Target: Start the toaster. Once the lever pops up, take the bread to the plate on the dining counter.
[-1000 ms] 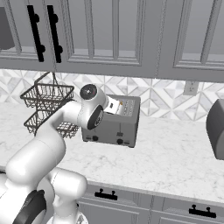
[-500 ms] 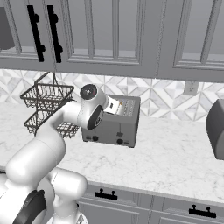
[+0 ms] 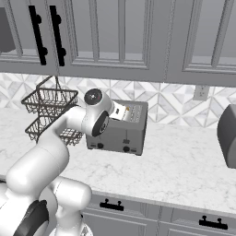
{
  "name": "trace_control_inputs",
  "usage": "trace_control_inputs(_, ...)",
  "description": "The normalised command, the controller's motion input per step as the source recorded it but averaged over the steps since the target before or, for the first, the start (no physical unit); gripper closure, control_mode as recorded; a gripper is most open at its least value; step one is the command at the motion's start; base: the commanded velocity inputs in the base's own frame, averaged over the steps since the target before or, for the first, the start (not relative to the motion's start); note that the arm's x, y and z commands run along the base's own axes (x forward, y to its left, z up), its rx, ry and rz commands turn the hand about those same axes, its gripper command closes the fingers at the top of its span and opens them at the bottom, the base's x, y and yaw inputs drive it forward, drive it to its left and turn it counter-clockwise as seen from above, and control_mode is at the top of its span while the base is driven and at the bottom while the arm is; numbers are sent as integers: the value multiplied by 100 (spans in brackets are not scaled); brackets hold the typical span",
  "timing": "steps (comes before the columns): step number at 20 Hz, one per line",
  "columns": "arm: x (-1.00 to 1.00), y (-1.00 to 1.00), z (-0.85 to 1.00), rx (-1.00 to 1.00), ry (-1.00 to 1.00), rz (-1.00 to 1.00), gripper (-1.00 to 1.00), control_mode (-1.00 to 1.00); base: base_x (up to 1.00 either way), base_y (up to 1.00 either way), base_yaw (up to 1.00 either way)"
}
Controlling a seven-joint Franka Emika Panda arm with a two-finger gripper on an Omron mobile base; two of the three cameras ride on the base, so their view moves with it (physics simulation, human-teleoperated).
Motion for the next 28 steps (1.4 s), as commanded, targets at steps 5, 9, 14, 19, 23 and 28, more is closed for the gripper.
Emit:
trace_control_inputs(5, 0, 0, 0, 0, 0, 0, -100, -100, 0, 0, 0)
trace_control_inputs(9, 0, 0, 0, 0, 0, 0, -100, -100, 0, 0, 0)
trace_control_inputs(14, 0, 0, 0, 0, 0, 0, -100, -100, 0, 0, 0)
trace_control_inputs(19, 0, 0, 0, 0, 0, 0, -100, -100, 0, 0, 0)
trace_control_inputs(23, 0, 0, 0, 0, 0, 0, -100, -100, 0, 0, 0)
trace_control_inputs(28, 0, 0, 0, 0, 0, 0, -100, -100, 0, 0, 0)
